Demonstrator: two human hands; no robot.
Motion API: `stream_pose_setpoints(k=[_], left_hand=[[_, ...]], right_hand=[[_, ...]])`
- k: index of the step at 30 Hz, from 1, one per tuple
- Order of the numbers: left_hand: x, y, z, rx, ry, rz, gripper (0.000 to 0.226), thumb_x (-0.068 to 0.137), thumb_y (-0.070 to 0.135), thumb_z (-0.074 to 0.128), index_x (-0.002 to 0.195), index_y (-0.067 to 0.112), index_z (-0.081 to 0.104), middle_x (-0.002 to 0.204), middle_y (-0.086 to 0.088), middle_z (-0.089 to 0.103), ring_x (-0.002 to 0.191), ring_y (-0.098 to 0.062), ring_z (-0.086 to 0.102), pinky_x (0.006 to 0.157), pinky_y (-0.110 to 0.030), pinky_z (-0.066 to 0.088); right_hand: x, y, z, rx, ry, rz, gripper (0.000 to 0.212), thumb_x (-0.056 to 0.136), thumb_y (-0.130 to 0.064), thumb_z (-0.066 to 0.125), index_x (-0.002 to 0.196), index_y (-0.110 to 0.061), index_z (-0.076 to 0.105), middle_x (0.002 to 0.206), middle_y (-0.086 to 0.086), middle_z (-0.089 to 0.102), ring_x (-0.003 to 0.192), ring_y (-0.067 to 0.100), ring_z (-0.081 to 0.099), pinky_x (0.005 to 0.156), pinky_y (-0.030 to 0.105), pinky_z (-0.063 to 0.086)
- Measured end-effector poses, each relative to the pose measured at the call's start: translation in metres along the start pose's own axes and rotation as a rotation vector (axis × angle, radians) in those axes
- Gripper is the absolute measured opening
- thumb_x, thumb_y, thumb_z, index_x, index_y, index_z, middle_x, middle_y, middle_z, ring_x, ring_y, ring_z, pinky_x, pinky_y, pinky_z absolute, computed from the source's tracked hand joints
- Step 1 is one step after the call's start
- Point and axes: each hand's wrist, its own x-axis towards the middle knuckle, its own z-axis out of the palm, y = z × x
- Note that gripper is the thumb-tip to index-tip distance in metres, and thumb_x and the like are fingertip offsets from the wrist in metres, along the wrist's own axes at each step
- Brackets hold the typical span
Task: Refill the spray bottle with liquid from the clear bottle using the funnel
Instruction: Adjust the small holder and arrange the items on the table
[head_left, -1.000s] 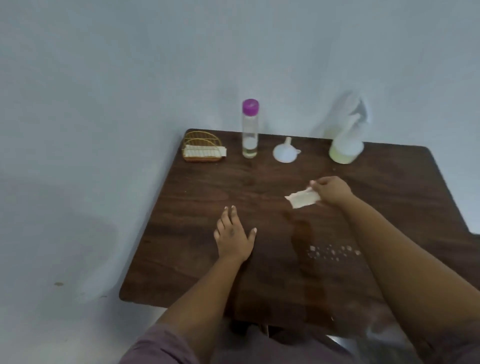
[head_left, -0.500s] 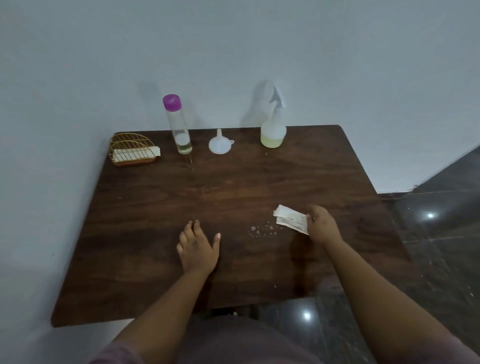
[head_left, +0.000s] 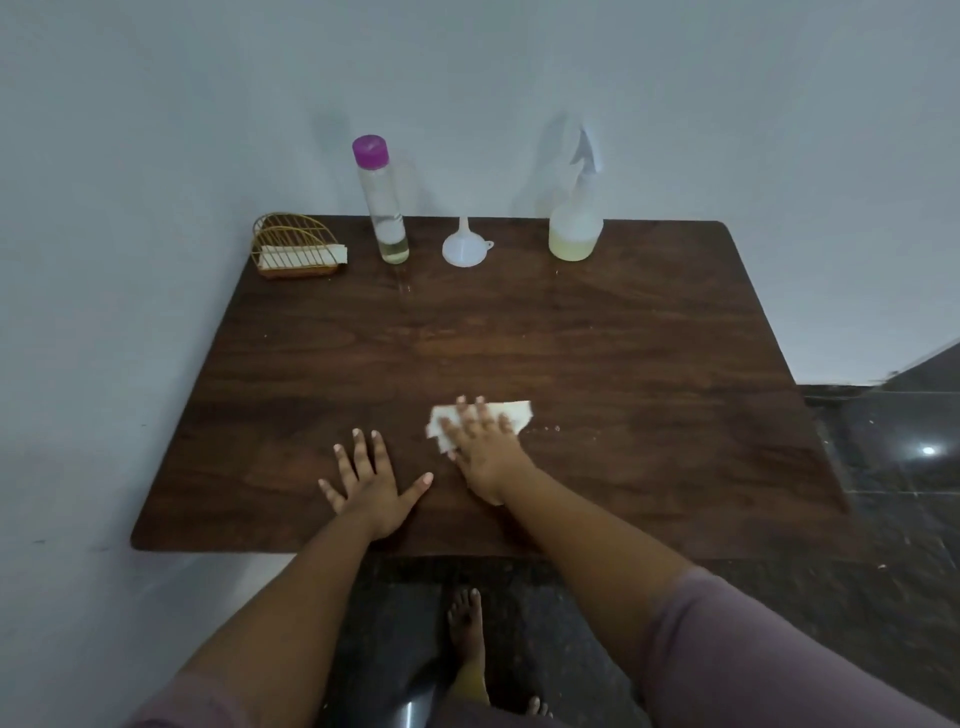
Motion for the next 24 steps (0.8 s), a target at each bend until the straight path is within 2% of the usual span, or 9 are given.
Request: stream_pose_setpoints(k=[3, 5, 7, 10, 12, 16, 18, 22, 24], left_hand=[[0.000, -0.001, -0.005, -0.010, -0.049, 0.010, 0.109, 0.079, 0.084, 0.033, 0.151, 0.023, -0.023, 0.155, -0.001, -0.038, 0.142, -0.031, -0.034, 0.112, -0.064, -0.009], [-0.001, -0.001, -0.007, -0.026, -0.060, 0.006, 0.108, 0.080, 0.085, 0.030, 0.151, 0.023, -0.022, 0.155, 0.000, -0.039, 0.142, -0.031, -0.035, 0.112, -0.064, -0.010], [-0.001, -0.002, -0.007, -0.043, -0.069, 0.004, 0.106, 0.080, 0.085, 0.026, 0.152, 0.024, -0.022, 0.155, 0.001, -0.039, 0.141, -0.030, -0.036, 0.112, -0.064, -0.012], [-0.001, -0.002, -0.006, -0.052, -0.048, 0.015, 0.102, 0.082, 0.083, 0.024, 0.152, 0.024, -0.020, 0.156, 0.001, -0.037, 0.142, -0.029, -0.035, 0.112, -0.063, -0.013], [-0.002, -0.003, -0.007, -0.072, -0.035, 0.020, 0.098, 0.084, 0.081, 0.026, 0.153, 0.024, -0.017, 0.157, 0.001, -0.034, 0.143, -0.028, -0.033, 0.113, -0.062, -0.013], [-0.012, -0.001, -0.008, -0.151, 0.102, 0.016, 0.083, 0.093, 0.069, 0.030, 0.156, 0.023, 0.004, 0.164, 0.001, -0.013, 0.149, -0.026, -0.017, 0.117, -0.057, -0.006], [-0.020, 0.003, -0.006, -0.203, 0.224, -0.006, 0.074, 0.096, 0.062, 0.031, 0.155, 0.020, 0.015, 0.165, -0.002, 0.002, 0.151, -0.026, -0.003, 0.119, -0.054, 0.003], [-0.036, 0.015, 0.007, -0.267, 0.378, 0.041, 0.064, 0.100, 0.051, 0.034, 0.153, 0.017, 0.022, 0.162, -0.006, 0.017, 0.148, -0.027, 0.012, 0.117, -0.050, 0.013], [-0.039, 0.019, 0.012, -0.306, 0.391, 0.076, 0.059, 0.101, 0.045, 0.036, 0.151, 0.016, 0.028, 0.159, -0.006, 0.023, 0.145, -0.028, 0.019, 0.114, -0.051, 0.020]], right_hand=[[-0.020, -0.006, 0.002, -0.073, -0.005, -0.203, 0.063, 0.098, -0.006, 0.032, 0.154, -0.020, 0.008, 0.162, 0.004, -0.001, 0.149, 0.022, -0.004, 0.119, 0.040, 0.001], [-0.026, 0.021, -0.008, -0.105, 0.032, -0.194, 0.060, 0.098, -0.003, 0.028, 0.153, -0.013, 0.010, 0.162, 0.007, 0.004, 0.149, 0.021, 0.003, 0.119, 0.034, 0.007], [-0.031, 0.058, -0.022, -0.096, 0.105, -0.023, 0.057, 0.098, -0.002, 0.027, 0.153, -0.007, 0.011, 0.161, 0.012, 0.008, 0.149, 0.026, 0.010, 0.117, 0.035, 0.017], [-0.049, 0.111, -0.040, 0.039, 0.291, 0.399, 0.041, 0.096, -0.003, 0.033, 0.137, -0.001, 0.042, 0.145, 0.014, 0.034, 0.135, 0.032, 0.029, 0.099, 0.043, 0.043], [-0.069, 0.132, -0.043, 0.135, 0.389, 0.636, 0.033, 0.094, -0.004, 0.037, 0.124, 0.002, 0.051, 0.131, 0.013, 0.037, 0.122, 0.032, 0.034, 0.089, 0.044, 0.046], [-0.085, 0.112, -0.024, 0.270, 0.399, 0.886, 0.036, 0.094, -0.008, 0.039, 0.127, 0.006, 0.044, 0.131, 0.018, 0.038, 0.117, 0.036, 0.041, 0.094, 0.043, 0.042], [-0.074, 0.074, -0.011, 0.271, 0.371, 0.775, 0.034, 0.097, -0.012, 0.037, 0.129, -0.002, 0.043, 0.133, 0.016, 0.038, 0.116, 0.034, 0.044, 0.096, 0.043, 0.042], [-0.047, -0.014, 0.001, 0.160, 0.245, 0.091, 0.039, 0.100, -0.017, 0.039, 0.139, -0.017, 0.041, 0.138, 0.012, 0.033, 0.125, 0.030, 0.036, 0.104, 0.042, 0.039], [-0.043, -0.042, 0.003, 0.092, 0.093, -0.176, 0.042, 0.099, -0.016, 0.042, 0.141, -0.010, 0.040, 0.139, 0.014, 0.035, 0.128, 0.032, 0.036, 0.103, 0.042, 0.039]])
